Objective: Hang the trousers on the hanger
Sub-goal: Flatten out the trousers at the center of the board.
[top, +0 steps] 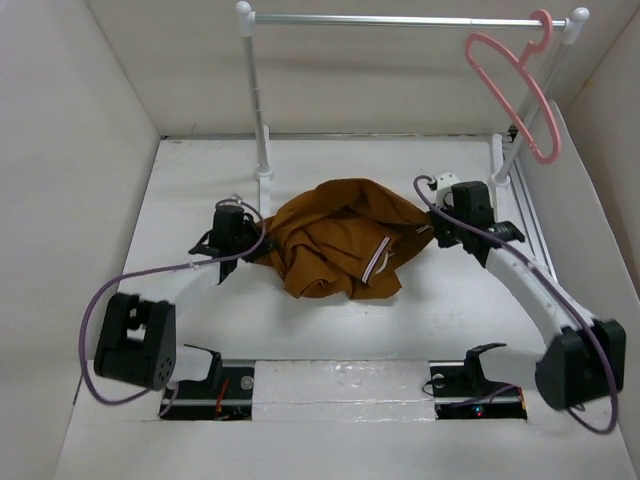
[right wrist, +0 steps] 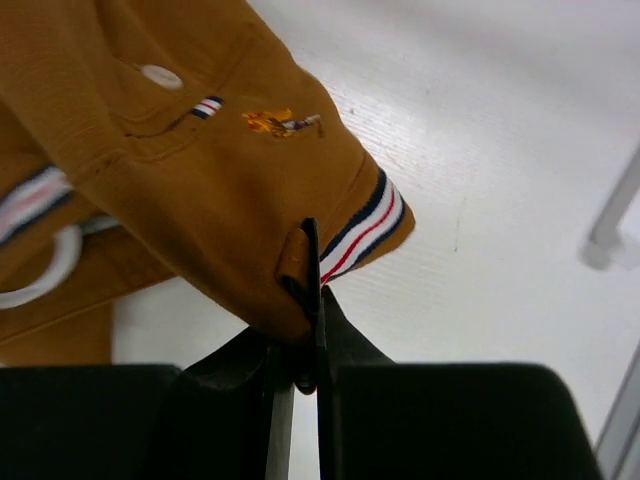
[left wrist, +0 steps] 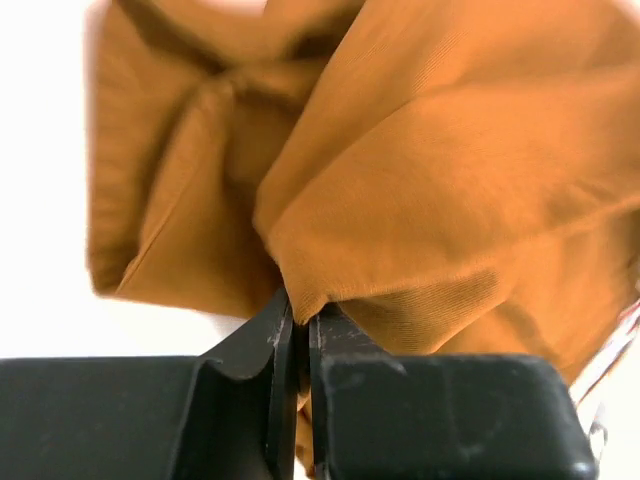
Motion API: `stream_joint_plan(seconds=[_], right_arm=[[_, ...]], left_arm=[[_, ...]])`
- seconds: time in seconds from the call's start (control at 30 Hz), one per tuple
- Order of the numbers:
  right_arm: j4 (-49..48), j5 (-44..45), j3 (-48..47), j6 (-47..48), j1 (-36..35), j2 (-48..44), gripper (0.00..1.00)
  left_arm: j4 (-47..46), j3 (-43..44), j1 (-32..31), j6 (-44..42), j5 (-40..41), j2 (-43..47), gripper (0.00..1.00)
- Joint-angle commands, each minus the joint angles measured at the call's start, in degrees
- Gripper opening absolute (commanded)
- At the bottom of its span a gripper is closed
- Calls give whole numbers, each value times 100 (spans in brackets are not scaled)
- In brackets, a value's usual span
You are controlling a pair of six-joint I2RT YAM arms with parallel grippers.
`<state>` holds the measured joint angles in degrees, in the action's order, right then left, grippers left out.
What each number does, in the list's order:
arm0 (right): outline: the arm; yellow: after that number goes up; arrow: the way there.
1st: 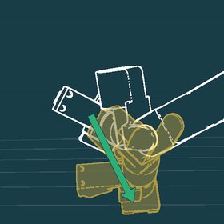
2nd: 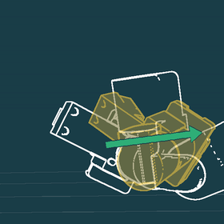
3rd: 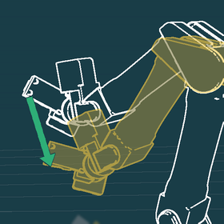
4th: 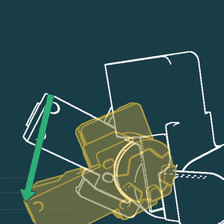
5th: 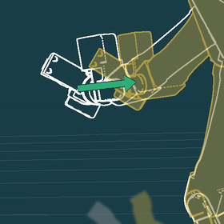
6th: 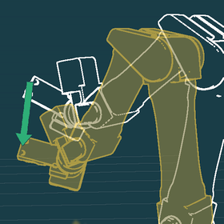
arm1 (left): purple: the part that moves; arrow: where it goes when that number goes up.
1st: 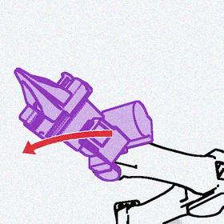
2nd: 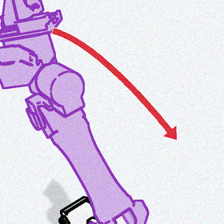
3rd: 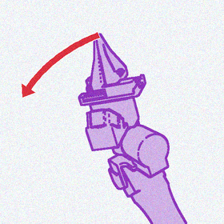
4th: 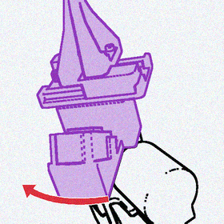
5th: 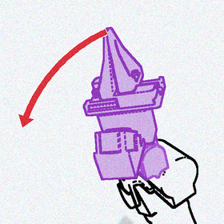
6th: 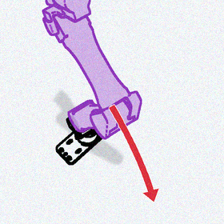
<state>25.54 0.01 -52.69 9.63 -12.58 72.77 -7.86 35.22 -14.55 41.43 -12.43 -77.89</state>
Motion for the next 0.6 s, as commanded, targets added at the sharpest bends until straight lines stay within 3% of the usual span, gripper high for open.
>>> stream_joint_plan(seconds=[0.0,0.13,0.2,0.27,0.43,0.47,0.53,0.57], right_arm=[[608,227,-916,-57,-350,-1333,0],[2388,140,-2234,-251,-719,-2529,0],[2823,52,-2849,-216,-781,-2689,0],[3447,-203,-4052,-128,-781,-2646,0],[4921,-440,-7627,206,-781,-1409,0],[5108,-475,-8782,206,-920,-832,0],[5268,-258,-9302,197,-1184,-424,0],[5138,-38,-8929,163,-1325,-344,0]], left_arm=[[763,1141,171,-415,1054,1317,0],[2416,2311,303,-1109,2111,2556,0],[2709,2925,303,-1286,2584,2822,0],[3095,3331,303,-1505,2867,3129,0],[3580,4650,120,-1927,3931,3271,0],[3581,4808,119,-2172,3993,3193,0],[3563,5178,40,-2332,4178,3052,0],[3398,5188,40,-2480,4178,2904,0]])
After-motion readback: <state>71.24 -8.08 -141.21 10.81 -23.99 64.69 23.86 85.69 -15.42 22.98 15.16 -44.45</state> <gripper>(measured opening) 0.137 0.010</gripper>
